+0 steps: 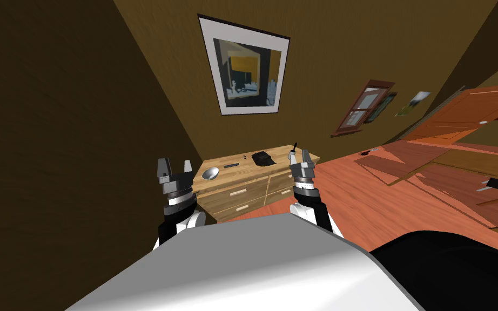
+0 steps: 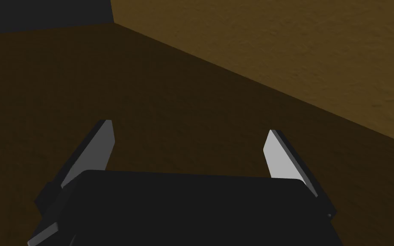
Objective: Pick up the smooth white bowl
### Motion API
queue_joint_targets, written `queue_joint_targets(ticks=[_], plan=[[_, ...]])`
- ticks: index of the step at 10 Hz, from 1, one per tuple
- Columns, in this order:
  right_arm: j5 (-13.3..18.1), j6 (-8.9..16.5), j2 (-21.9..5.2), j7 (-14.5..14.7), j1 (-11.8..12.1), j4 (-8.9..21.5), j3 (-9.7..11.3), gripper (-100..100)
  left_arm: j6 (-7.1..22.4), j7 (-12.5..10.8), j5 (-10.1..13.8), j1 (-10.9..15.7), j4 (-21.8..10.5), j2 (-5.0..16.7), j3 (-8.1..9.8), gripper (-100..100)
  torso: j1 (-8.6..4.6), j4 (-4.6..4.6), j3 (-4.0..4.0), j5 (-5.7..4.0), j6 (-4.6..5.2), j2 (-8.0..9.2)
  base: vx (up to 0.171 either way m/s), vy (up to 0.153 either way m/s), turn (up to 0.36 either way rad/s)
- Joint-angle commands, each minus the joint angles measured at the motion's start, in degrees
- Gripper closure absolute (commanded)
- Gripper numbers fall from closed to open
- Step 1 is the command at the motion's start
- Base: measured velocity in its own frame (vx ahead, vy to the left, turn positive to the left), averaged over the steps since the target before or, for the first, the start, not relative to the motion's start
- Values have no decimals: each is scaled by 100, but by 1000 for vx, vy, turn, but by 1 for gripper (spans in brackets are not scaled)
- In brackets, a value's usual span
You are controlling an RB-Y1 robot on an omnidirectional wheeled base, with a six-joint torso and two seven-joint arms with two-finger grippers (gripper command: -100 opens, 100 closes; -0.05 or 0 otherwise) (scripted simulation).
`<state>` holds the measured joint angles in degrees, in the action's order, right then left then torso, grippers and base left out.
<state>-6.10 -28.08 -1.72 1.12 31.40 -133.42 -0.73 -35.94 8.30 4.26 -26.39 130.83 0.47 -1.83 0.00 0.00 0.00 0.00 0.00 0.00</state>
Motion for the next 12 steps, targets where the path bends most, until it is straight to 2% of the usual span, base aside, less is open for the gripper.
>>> queue_joint_targets(ticks=[1, 5, 6, 7, 8, 9, 10, 11, 12], plan=[[0, 0, 0, 0, 0, 0, 0, 0, 123, -9, 8, 30, -6, 172, 28, -100, 0, 0, 0, 0, 0, 0, -5, 3, -5], [0, 0, 0, 0, 0, 0, 0, 0, 757, -64, 66, 188, -34, 613, 194, -100, 9, 2, 5, 2, 0, 9, -23, 17, -11], [0, 0, 0, 0, 0, 0, 0, 0, 822, -64, 66, 188, -34, 613, 194, -100, 11, 2, 7, 3, 0, 12, -22, 21, -6], [0, 0, 0, 0, 0, 0, 0, 0, 1034, -84, 89, 241, -40, 697, 255, -100, 10, 2, 6, 2, 0, 9, -18, 20, -8], [0, 0, 0, 0, 0, 0, 0, 0, 1072, -84, 89, 241, -40, 697, 255, -100, 9, 2, 4, 2, 0, 7, -13, 15, -6], [0, 0, 0, 0, 0, 0, 0, 0, 1283, -106, 116, 297, -45, 770, 323, -100, 7, 1, 3, 2, 0, 5, -18, 16, -11], [0, 0, 0, 0, 0, 0, 0, 0, 1347, -106, 116, 297, -45, 770, 323, -100, 7, 1, 4, 2, 0, 6, -20, 16, -6], [0, 0, 0, 0, 0, 0, 0, 0, 1581, -129, 146, 356, -50, 835, 397, -100, 7, 2, 4, 2, 0, 7, -23, 22, -11], [0, 0, 0, 0, 0, 0, 0, 0, 1644, -129, 146, 356, -50, 835, 397, -100, 9, 2, 4, 2, 0, 8, -21, 20, -8]])
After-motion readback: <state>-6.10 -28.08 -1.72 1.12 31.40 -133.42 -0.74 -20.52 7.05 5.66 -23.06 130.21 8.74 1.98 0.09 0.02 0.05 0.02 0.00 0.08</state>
